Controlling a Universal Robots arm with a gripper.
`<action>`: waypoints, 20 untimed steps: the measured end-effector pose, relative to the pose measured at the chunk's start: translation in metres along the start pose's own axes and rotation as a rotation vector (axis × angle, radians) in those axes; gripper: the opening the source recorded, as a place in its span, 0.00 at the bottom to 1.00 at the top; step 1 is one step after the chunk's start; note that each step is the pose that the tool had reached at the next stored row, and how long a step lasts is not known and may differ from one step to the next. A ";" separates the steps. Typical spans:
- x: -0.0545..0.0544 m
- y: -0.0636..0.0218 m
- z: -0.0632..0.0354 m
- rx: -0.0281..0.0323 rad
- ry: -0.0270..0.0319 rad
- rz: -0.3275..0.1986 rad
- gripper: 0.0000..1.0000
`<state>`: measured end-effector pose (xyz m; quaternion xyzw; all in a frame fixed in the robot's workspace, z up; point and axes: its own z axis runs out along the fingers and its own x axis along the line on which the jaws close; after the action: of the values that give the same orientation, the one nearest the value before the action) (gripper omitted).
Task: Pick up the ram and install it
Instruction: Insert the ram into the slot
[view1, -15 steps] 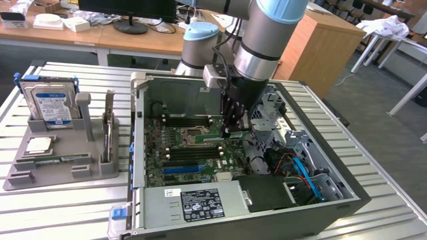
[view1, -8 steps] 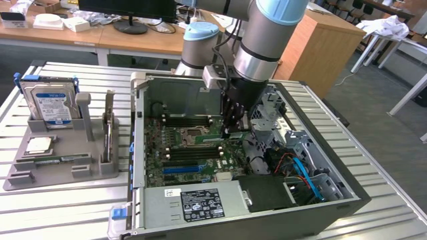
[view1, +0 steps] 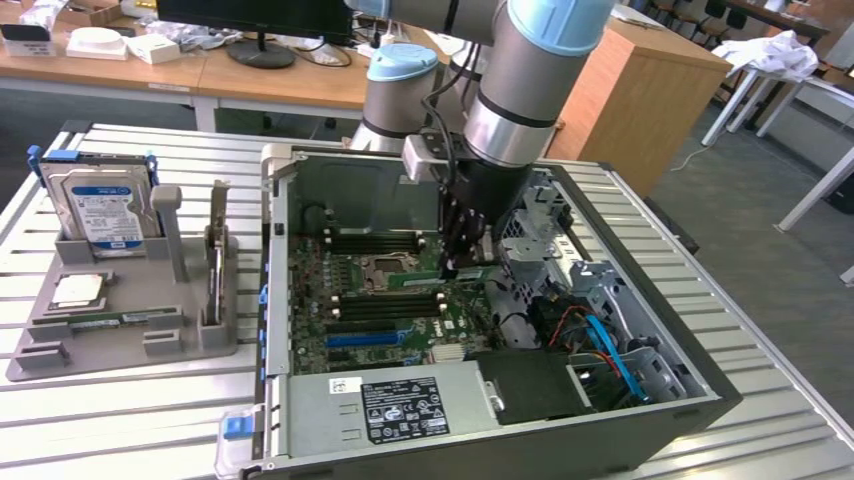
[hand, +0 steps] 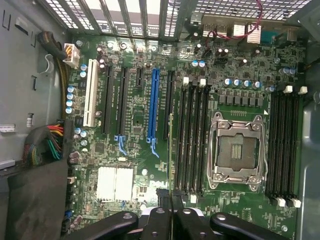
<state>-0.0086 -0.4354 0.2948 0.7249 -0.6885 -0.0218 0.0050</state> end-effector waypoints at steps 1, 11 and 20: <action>0.000 0.0002 0.0005 0.0001 0.0000 0.000 0.12; 0.000 0.0088 0.0074 0.0000 -0.0002 0.000 0.12; 0.000 0.0140 0.0157 0.0006 -0.0010 0.021 0.12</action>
<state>-0.0232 -0.4354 0.2797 0.7176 -0.6961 -0.0219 0.0047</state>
